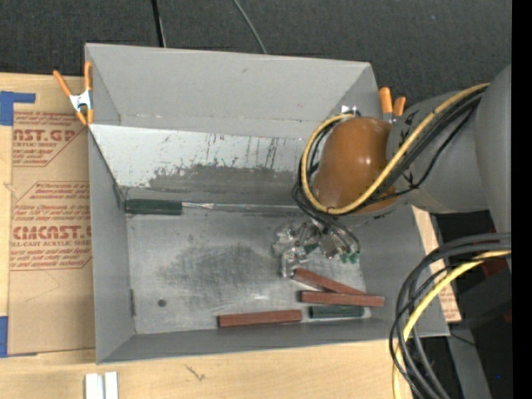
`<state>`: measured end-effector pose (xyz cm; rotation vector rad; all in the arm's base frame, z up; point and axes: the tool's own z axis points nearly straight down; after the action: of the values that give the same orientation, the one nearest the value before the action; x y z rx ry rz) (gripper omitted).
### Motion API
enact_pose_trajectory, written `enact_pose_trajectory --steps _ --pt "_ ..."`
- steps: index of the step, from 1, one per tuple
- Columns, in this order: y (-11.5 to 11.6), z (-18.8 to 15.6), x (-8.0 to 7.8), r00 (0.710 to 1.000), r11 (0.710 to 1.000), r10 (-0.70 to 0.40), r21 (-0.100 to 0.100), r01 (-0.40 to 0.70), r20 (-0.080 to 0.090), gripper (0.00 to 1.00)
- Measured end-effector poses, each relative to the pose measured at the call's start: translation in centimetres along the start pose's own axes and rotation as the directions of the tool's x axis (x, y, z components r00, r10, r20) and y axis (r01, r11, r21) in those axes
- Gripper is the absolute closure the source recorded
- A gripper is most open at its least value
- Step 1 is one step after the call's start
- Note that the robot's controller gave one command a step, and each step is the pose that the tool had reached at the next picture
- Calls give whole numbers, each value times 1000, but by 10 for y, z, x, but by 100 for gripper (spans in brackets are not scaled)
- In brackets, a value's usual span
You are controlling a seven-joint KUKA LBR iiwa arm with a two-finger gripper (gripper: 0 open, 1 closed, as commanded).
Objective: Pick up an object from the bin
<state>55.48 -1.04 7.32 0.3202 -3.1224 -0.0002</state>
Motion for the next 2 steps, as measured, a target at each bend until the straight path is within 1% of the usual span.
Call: enact_pose_trajectory --steps 1,2 --pt "-3 -50 0 999 999 49 -3 -49 -2 100" --pt "-40 -68 -2 998 998 66 -1 -66 5 0"
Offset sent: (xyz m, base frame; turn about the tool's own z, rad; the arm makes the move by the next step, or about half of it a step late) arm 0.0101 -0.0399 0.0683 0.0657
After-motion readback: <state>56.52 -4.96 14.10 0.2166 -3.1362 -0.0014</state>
